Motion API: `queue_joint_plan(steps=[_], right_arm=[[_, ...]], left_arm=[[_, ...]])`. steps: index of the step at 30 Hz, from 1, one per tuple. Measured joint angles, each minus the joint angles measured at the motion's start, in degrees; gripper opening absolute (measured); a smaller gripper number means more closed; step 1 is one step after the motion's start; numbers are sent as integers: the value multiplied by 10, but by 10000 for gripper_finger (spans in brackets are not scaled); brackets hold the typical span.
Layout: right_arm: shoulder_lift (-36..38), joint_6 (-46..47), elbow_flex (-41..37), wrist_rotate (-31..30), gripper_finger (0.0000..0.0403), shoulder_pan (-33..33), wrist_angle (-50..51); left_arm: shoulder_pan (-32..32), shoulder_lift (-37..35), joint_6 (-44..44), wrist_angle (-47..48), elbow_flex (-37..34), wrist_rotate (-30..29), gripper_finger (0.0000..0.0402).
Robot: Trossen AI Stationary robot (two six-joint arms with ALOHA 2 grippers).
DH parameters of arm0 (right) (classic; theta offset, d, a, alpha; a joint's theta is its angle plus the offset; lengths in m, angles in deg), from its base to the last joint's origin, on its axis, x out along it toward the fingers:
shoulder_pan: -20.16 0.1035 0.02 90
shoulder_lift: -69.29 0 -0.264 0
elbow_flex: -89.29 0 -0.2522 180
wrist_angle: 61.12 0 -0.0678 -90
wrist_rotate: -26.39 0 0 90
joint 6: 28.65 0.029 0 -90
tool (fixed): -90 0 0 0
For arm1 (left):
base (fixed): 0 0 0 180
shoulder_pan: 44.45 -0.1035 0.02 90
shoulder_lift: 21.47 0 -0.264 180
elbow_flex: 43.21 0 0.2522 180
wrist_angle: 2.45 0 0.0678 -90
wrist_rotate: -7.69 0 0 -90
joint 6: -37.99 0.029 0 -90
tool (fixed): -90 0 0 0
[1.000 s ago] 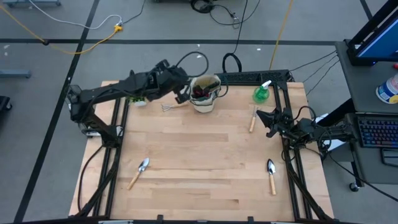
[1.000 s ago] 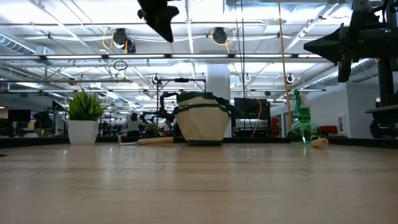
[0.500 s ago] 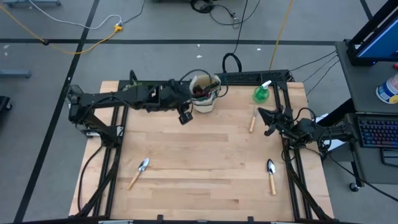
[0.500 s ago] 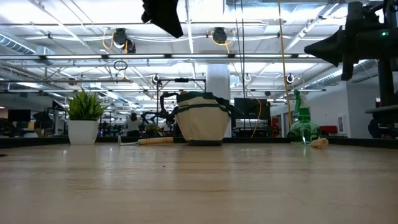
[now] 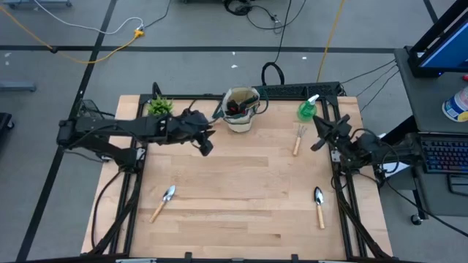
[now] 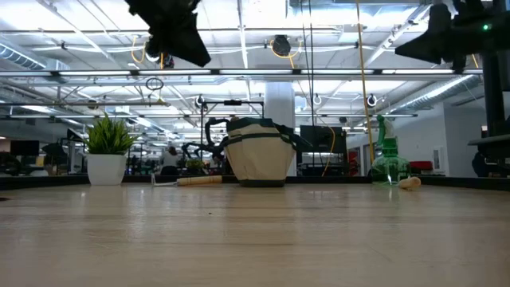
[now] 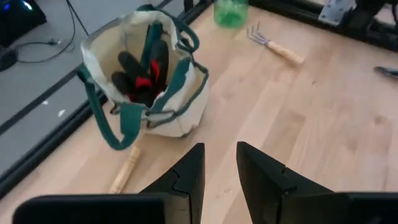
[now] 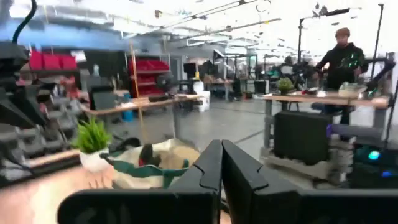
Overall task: Pick & Place Garden tools in Gardening bag
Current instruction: Put the green spray bottle into the green gardening bag
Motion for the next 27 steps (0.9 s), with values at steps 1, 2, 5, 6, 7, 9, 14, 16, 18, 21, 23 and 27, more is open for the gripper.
queue_joint_plan(steps=[1,2,5,6,7,9,14,16,18,21,23,27], right_arm=[[-10,-3,13,-6,0,0,10],[-25,-3,29,-18,0,0,21],[-70,-3,73,-37,0,0,75],[-88,-3,89,-46,0,0,91],[-104,-3,107,-52,0,-1,106],[-132,-3,141,-76,0,-3,143],[-203,7,223,-75,0,-28,226],[-227,24,256,-76,0,-43,267],[-253,48,285,-74,0,-64,319],[-288,96,324,-40,0,-103,406],[-312,121,346,6,0,-136,456],[-356,135,367,112,0,-212,535]], left_arm=[[-1,-15,-2,-15,-14,0,97],[-3,-32,-6,-21,-29,0,97],[-13,-72,-16,-36,-67,-1,97],[-16,-84,-17,-44,-79,-1,97],[-21,-97,-16,-43,-90,0,97],[-26,-119,-14,-58,-102,0,97],[-51,-155,0,-54,-119,9,97],[-62,-165,14,-52,-120,23,97],[-73,-170,25,-54,-120,36,97],[-90,-173,38,-53,-120,63,97],[-101,-173,47,-53,-120,81,97],[-121,-172,61,-53,-120,113,97]])
